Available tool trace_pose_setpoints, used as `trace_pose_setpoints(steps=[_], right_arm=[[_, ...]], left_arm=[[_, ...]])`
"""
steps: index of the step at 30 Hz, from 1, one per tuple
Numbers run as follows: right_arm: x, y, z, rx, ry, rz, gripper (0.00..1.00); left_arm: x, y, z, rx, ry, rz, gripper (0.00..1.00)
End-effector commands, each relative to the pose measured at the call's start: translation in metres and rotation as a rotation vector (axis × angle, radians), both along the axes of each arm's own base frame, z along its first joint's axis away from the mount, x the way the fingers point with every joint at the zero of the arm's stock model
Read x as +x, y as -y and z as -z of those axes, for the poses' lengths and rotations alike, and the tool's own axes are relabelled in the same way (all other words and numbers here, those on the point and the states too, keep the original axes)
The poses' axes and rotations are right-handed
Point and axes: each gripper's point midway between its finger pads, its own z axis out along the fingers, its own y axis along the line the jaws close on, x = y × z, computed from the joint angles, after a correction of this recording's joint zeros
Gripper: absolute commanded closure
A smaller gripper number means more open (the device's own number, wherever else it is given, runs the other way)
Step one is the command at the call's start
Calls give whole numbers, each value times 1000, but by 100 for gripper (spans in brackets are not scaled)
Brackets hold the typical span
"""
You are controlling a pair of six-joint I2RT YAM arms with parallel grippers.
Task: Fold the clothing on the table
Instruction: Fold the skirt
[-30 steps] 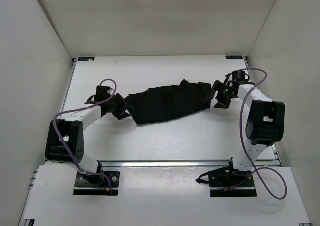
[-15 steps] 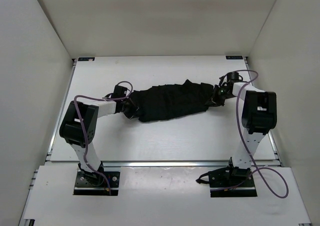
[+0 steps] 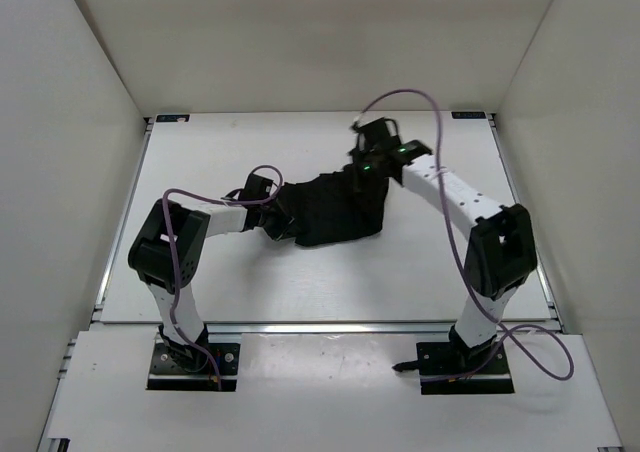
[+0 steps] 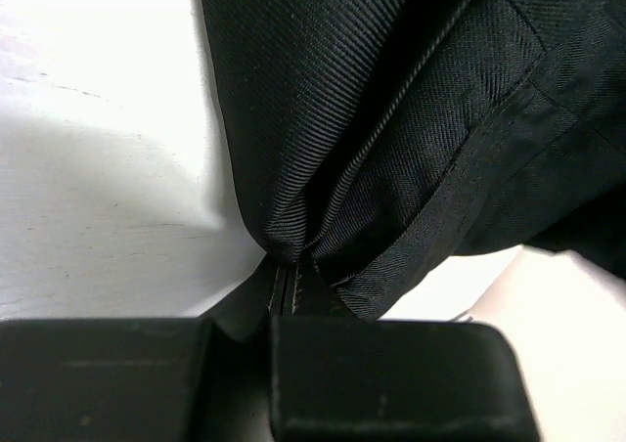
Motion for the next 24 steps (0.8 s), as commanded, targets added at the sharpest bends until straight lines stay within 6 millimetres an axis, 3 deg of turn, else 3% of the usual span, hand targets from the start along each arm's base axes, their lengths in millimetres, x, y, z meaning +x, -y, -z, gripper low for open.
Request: trace_pose_setpoints(steps=[1,3,5,9,11,12,13,17,19,20,22,23,24], right_arm=[[-17,-72,-3,30,68,-140,100],[-36,-115,16,33,53,-270,100],[-47,-138,47,-6,-15,-336,100],[-74,-157,105,-73,-133,-415,100],[-77,-159,120,-108,-149,-430,100],[-81,-157,133,-157,-169,-430,100],[-81,-157,135,-186,-165,-427,100],[-74,-145,141,-313,-159,-383,97],[-79,-145,142,-310,-169,-378,91],[-79,-150,139,-291,-165,-382,89],[-76,-156,125,-252,-149,-373,80],[-76,-155,122,-248,-153,-361,77],[-73,-161,110,-231,-133,-364,73]], left_arm=[[-1,-1,6,31,-16,5,100],[-6,-6,10,37,-33,0,100],[-5,-7,7,27,-27,7,100],[-8,-12,7,19,-28,27,93],[-14,-15,6,16,-39,43,88],[-17,-17,4,17,-38,47,81],[-22,-21,3,23,-37,50,70],[-22,-52,-26,2,41,-58,50],[-18,-74,-57,-25,135,-148,48],[-12,-87,-66,-25,157,-203,41],[-3,-110,-107,-28,255,-291,40],[0,-121,-116,-11,283,-324,29],[4,-130,-134,-10,321,-363,29]])
